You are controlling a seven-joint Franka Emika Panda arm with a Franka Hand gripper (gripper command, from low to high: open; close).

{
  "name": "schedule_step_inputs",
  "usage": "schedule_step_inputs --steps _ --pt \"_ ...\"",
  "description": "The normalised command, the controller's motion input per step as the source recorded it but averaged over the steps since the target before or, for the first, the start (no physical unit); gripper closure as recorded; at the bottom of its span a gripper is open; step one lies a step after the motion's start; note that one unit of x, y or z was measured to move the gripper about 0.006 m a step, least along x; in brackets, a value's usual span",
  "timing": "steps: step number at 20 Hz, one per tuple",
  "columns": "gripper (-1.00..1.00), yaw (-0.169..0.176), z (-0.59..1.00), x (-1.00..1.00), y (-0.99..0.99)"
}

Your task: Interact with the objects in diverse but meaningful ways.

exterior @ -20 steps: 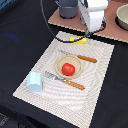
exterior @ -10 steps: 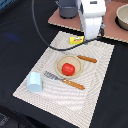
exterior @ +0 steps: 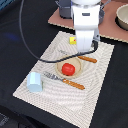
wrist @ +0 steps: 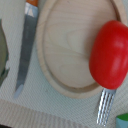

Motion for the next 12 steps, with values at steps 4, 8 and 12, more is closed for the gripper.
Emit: schedule_step_inputs --steps 4,8,12 --pt "-1.0 -0.108 -0.02 0.2 -0.44" --pt "-1.0 -0.023 -0.04 0.05 -0.3" --pt "-1.0 0.0 -0.18 -0.04 -0.2"
